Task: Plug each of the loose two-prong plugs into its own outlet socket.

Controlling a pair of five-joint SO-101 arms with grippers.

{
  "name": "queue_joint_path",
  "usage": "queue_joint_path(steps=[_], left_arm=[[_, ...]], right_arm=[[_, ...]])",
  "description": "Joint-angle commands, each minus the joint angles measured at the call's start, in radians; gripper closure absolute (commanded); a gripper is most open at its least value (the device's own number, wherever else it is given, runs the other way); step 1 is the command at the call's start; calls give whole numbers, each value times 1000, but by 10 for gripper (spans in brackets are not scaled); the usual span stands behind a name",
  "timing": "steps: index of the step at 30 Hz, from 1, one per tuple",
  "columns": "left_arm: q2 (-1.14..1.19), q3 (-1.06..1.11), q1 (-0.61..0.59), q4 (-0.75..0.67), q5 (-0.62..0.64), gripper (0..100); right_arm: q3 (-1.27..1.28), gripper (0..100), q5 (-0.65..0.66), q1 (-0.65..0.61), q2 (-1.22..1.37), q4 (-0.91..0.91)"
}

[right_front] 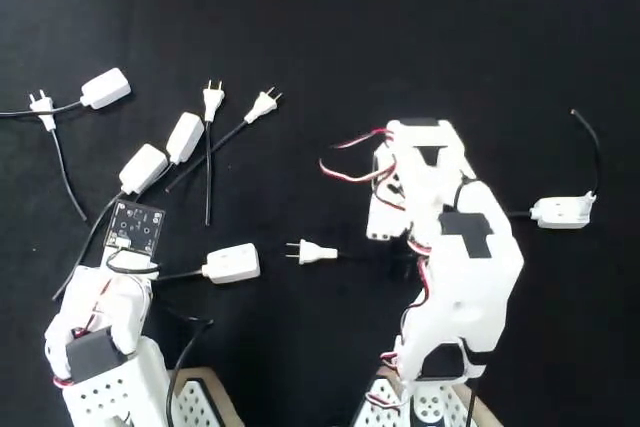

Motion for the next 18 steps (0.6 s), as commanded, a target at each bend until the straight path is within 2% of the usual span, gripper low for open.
queue_joint_path(steps=[1,5,10,14,18], left_arm=[[-2,4,12,12,-9,870],[-2,4,12,12,-9,870],[-2,4,12,12,-9,870],[-2,4,12,12,-9,870],[-2,4,12,12,-9,870]], right_arm=[[-15,920,18,38,-67,-66],[-24,923,25,92,-88,-189],[-110,923,26,95,-99,-255],[-182,923,26,60,-102,-241],[-251,923,26,15,-102,-121]])
